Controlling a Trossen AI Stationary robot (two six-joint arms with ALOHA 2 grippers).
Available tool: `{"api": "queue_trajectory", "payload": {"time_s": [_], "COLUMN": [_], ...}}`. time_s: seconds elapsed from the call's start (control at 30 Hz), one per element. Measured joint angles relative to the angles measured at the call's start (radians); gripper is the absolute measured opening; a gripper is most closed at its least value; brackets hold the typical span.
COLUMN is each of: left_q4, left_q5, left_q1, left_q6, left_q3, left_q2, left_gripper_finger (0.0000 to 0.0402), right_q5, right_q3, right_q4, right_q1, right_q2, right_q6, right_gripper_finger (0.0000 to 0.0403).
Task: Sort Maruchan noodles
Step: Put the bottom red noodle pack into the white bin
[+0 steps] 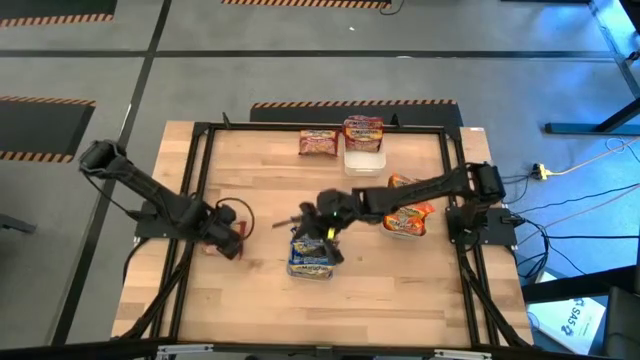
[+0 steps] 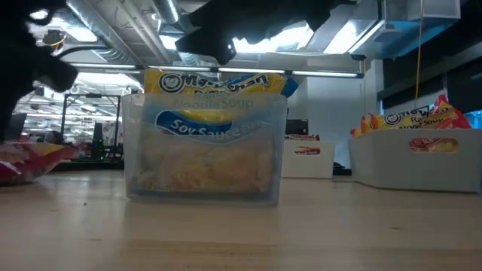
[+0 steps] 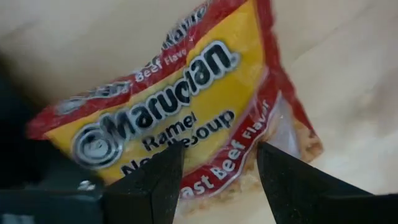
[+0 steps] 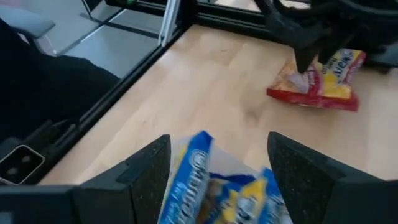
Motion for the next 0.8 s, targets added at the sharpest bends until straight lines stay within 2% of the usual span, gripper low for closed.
{"api": "queue_trajectory", "payload": {"time_s": [0.1,0.23,0.53,0.7,0.8], "left_q4": [0.116,0.304,0.614,0.584,0.519], "left_q5": [-0.007,-0.048,-0.072,-0.054,-0.065], "left_q1": [-0.054,-0.111,-0.199,-0.200,-0.200], "left_q6": [0.012,0.135,0.410,0.408,0.410], "left_q3": [-0.034,-0.043,-0.043,-0.007,0.033], "left_q2": [0.001,0.005,0.077,0.076,0.062], "left_gripper_finger": [0.0197,0.0197,0.0197,0.0196,0.0196], "right_q5": [0.067,0.150,0.163,0.176,0.230], "right_q3": [0.000,0.000,0.000,0.011,0.046], "right_q4": [0.028,0.067,0.164,0.154,0.081], "right_q1": [0.047,0.099,0.160,0.166,0.165], "right_q2": [0.034,0.078,0.130,0.130,0.121], "right_q6": [0.001,0.050,0.136,0.185,0.175], "right_gripper_finger": [0.0253,0.0253,0.0253,0.0253,0.0253]}}
